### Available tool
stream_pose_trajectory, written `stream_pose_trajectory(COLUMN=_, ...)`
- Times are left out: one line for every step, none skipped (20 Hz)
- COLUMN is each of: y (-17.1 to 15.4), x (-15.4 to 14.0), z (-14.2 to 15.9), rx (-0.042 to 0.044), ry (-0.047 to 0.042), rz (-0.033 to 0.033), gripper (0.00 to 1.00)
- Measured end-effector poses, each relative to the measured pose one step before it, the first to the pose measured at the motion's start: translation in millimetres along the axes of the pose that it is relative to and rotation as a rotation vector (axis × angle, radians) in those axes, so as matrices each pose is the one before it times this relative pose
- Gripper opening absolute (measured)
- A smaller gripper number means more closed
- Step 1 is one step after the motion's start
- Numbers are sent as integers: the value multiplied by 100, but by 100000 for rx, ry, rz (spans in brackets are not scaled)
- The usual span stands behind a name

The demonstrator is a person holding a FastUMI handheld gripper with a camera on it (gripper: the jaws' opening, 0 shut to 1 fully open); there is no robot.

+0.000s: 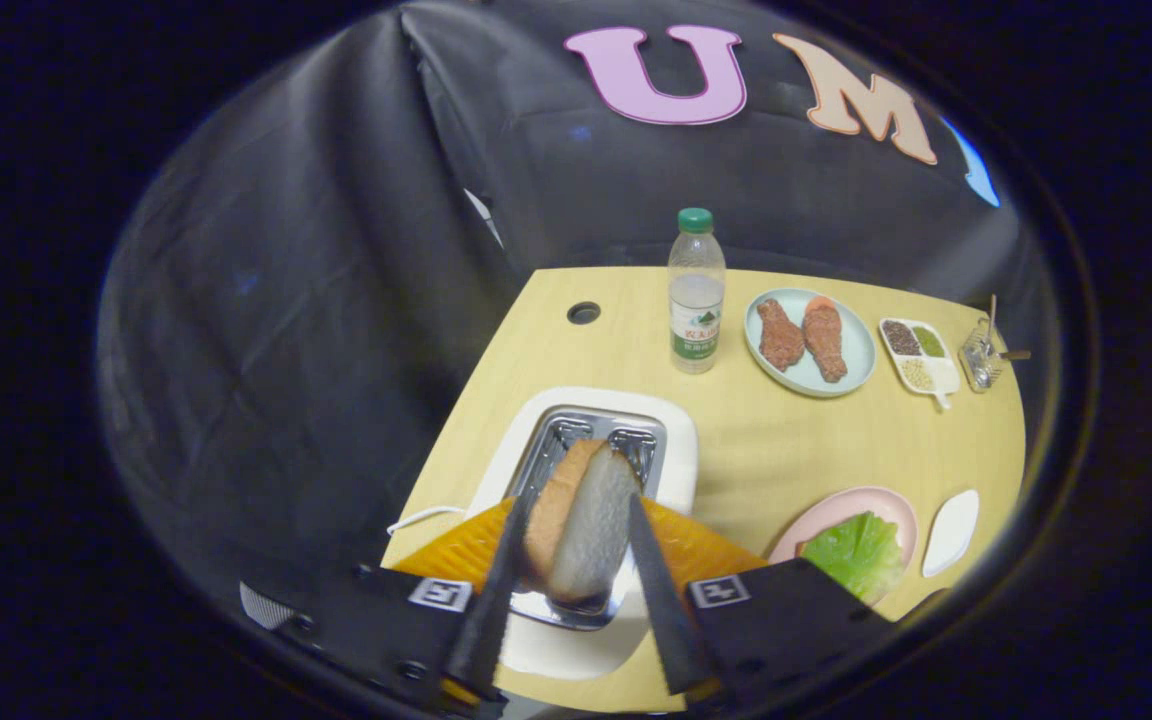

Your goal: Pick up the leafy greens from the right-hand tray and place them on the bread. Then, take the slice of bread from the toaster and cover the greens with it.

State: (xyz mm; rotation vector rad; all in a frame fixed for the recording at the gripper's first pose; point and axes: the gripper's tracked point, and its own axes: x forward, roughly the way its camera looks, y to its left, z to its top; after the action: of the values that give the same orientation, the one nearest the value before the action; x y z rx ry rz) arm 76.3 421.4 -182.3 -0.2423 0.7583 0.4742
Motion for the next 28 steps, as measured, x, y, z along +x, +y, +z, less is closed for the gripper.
stream_pose_trajectory(y=-119, x=71, z=162, rx=-412, ry=117, rz=-127, gripper=51)
stream_pose_trajectory(y=-73, x=-8, z=-28, rx=-307, ry=174, rz=-93, gripper=45)
stream_pose_trajectory(y=-625, x=238, z=127, rx=109, ry=-1311, rz=-2293, gripper=38)
stream_pose_trajectory(y=-399, x=-144, z=437, rx=-222, ry=-1407, rz=-1494, gripper=31)
stream_pose_trajectory(y=-28, x=-7, z=-83, rx=-385, ry=197, rz=294, gripper=25)
stream_pose_trajectory(y=-246, x=-297, z=157, rx=730, ry=-237, rz=-890, gripper=18)
stream_pose_trajectory(y=-36, x=12, z=221, rx=403, ry=-1276, rz=424, gripper=17)
stream_pose_trajectory(y=66, x=-251, z=443, rx=613, ry=-1174, rz=787, gripper=15)
stream_pose_trajectory(y=-94, x=-80, z=94, rx=484, ry=-598, rz=693, gripper=13)
stream_pose_trajectory(y=58, x=-214, z=271, rx=778, ry=-610, rz=1158, gripper=12)
stream_pose_trajectory(y=173, x=-443, z=309, rx=1037, ry=-612, rz=1173, gripper=11)
stream_pose_trajectory(y=41, x=-326, z=341, rx=951, ry=-605, rz=1015, gripper=11)
stream_pose_trajectory(y=-18, x=-495, z=272, rx=933, ry=-493, rz=1023, gripper=11)
stream_pose_trajectory(y=-119, x=-454, z=386, rx=1155, ry=-529, rz=884, gripper=11)
stream_pose_trajectory(y=-44, x=-517, z=318, rx=1358, ry=-901, rz=1019, gripper=11)
stream_pose_trajectory(y=-166, x=-411, z=462, rx=1269, ry=-922, rz=799, gripper=11)
stream_pose_trajectory(y=-34, x=-626, z=431, rx=1245, ry=-1005, rz=980, gripper=11)
stream_pose_trajectory(y=-135, x=-587, z=503, rx=1283, ry=-928, rz=1134, gripper=11)
stream_pose_trajectory(y=-77, x=-748, z=469, rx=1282, ry=-1059, rz=1255, gripper=11)
stream_pose_trajectory(y=-143, x=-821, z=531, rx=1085, ry=-814, rz=1309, gripper=11)
stream_pose_trajectory(y=-334, x=-696, z=321, rx=1126, ry=-921, rz=775, gripper=11)
stream_pose_trajectory(y=-374, x=-584, z=474, rx=619, ry=-1067, rz=173, gripper=11)
stream_pose_trajectory(y=-483, x=-316, z=295, rx=807, ry=-767, rz=650, gripper=11)
stream_pose_trajectory(y=-292, x=-555, z=387, rx=1126, ry=-796, rz=645, gripper=11)
stream_pose_trajectory(y=-180, x=-617, z=439, rx=1348, ry=-958, rz=1040, gripper=11)
stream_pose_trajectory(y=-218, x=-626, z=556, rx=1524, ry=-953, rz=1191, gripper=11)
stream_pose_trajectory(y=-295, x=-717, z=456, rx=1645, ry=-1376, rz=1454, gripper=11)
stream_pose_trajectory(y=-632, x=-754, z=579, rx=2074, ry=-1044, rz=797, gripper=11)
